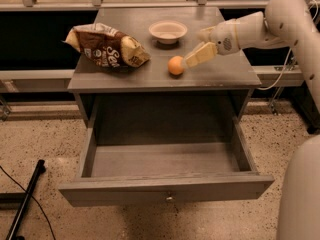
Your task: Pick orange from top drawer and place on counter
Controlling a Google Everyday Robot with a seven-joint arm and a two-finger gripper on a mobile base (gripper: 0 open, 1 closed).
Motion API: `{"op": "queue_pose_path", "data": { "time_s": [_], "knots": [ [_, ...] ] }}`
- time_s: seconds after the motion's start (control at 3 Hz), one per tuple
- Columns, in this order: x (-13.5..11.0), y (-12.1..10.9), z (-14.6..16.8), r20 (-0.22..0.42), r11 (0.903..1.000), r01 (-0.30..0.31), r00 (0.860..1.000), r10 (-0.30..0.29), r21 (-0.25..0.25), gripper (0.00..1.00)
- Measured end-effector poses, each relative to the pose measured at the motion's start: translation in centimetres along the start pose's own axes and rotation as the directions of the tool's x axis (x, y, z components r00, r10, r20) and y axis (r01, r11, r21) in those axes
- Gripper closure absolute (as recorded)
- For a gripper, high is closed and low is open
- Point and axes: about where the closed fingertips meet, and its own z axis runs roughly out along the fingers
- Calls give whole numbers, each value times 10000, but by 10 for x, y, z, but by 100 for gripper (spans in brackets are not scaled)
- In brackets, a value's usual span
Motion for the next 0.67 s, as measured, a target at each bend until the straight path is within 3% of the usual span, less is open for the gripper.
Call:
{"op": "queue_pose_path", "data": {
  "time_s": [0.33, 0.67],
  "knots": [
    [-14, -4, -55, 1274, 9888, 1163, 9836, -1277, 934, 0],
    [-9, -6, -79, 1456, 9773, 1604, 9728, -1803, 1385, 0]
  ]
}}
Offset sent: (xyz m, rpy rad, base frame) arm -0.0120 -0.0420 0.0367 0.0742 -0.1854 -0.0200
